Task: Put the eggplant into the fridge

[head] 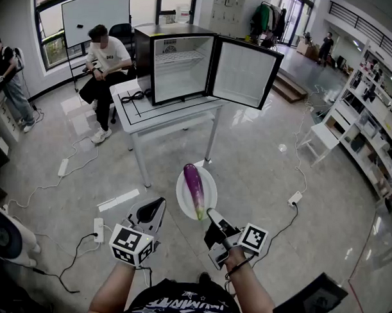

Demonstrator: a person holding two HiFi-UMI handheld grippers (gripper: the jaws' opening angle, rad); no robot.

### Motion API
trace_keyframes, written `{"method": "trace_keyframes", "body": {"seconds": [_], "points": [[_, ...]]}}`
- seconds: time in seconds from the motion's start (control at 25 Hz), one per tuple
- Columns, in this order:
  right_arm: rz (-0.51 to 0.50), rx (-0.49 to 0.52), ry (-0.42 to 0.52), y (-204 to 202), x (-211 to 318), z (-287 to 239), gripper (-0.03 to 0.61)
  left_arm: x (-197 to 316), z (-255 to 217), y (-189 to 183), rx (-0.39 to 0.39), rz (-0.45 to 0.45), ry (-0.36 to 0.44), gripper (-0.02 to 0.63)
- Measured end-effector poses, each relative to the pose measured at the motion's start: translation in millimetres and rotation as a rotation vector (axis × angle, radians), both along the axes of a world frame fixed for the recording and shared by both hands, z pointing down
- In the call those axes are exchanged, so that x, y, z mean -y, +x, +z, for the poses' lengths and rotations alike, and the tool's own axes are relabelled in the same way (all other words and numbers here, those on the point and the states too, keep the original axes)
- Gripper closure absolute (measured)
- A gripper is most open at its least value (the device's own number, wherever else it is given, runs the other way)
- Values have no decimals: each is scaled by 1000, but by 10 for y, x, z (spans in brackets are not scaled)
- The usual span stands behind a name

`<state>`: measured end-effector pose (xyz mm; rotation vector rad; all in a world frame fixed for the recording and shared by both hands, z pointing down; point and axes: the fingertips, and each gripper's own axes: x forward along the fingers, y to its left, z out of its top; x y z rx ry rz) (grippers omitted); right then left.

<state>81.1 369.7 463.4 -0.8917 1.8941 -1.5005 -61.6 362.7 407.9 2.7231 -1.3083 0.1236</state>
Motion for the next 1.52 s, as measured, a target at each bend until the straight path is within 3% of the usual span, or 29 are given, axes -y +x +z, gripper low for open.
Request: {"method": "trace_keyframes", "body": {"seconds": [0.2,0.48,0.84,1.52], "points": [[24,10,1,-116,33,35,554,70,-5,-109,-7,-3,25,604],[46,2,-22,-150,4,132,553,65,132,-159,-10,13,-6,604],[4,-10,-14,-295,125,118,553,173,163,-199,-10,-3,-23,604],[-25,46,-33,-20,610,199,552,590,228,124,6,-25,-37,604]]}}
